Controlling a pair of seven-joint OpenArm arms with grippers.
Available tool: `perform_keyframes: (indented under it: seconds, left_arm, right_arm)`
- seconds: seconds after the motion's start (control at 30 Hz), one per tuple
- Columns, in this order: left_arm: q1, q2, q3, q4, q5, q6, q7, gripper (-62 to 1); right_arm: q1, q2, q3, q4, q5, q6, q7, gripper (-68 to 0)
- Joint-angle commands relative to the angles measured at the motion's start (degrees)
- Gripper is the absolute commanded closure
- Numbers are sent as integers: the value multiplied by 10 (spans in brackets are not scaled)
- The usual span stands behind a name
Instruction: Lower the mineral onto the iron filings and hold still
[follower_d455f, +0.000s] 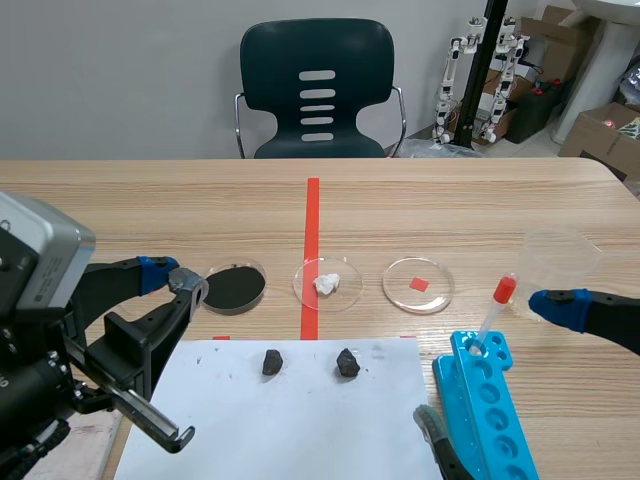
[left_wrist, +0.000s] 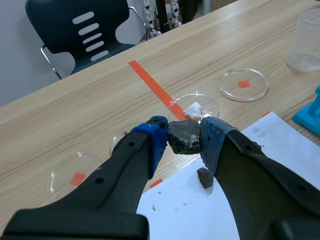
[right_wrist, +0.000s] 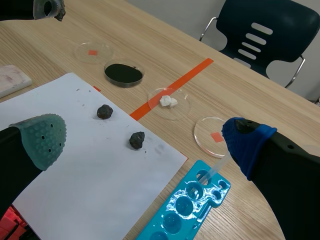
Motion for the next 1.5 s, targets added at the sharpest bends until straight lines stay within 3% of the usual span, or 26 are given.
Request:
perform_keyframes:
  seconds: [0.0,1.03,1.13,1.33,1.47]
  left_arm:
    - [-2,1,-2,11,-3,-1,-9,-113]
    - [-3,12,-2,11,-8,-1,-2,-113]
    - [-13,12,-2,11,-38,-2,46,-113]
    - [-63,18,-1,11,-78,-5,261,-113]
    - [-111,43,-1,11,-80,-5,407,-113]
  right_arm:
    - [2,0,3,13,7,-3,9,-679]
    - [2,0,3,13,7,-3,9,-679]
    - [2,0,3,13,7,-3,9,-679]
    - [2,0,3,13,7,-3,9,-679]
    - [2,0,3,13,7,-3,9,-679]
